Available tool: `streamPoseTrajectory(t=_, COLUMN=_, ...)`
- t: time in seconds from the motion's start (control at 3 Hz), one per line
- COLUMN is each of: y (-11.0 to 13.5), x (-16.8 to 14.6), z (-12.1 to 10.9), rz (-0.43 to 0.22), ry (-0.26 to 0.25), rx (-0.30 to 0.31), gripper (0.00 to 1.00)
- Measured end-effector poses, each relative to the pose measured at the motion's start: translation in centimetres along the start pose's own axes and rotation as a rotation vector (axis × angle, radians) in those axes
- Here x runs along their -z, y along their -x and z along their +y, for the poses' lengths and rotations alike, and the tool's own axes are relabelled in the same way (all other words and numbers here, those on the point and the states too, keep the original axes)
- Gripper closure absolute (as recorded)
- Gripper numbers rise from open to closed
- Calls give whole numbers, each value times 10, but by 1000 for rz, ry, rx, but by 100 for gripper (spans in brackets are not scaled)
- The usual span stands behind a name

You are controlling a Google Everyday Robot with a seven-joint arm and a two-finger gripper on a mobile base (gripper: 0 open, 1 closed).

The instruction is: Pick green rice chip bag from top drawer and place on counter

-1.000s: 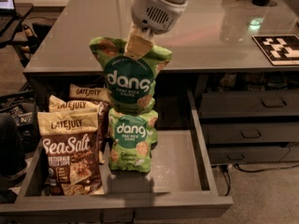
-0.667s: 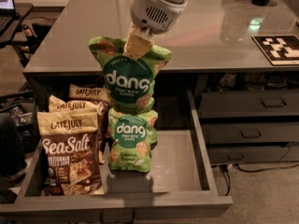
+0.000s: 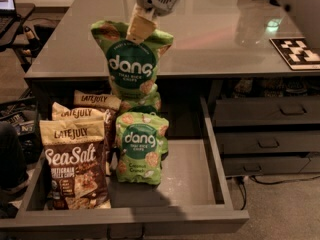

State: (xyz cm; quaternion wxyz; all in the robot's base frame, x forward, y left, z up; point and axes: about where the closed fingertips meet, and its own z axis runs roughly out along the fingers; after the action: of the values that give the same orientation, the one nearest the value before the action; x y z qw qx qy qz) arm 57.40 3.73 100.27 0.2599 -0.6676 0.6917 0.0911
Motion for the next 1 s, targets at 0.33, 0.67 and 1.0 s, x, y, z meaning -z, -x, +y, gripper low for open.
streamPoseTrajectory(t=0.33, y=31, x=6, z=-47, rz=1, ry=-18, rx=78, gripper=100)
streamPoseTrajectory(t=0.67, y=31, x=6, z=-48, rz=0, ry=-19, rx=79, gripper=100)
streamPoseTrajectory(t=1.0, y=33, x=-1, z=-67, rz=-25, ry=-25, rx=89, gripper=100)
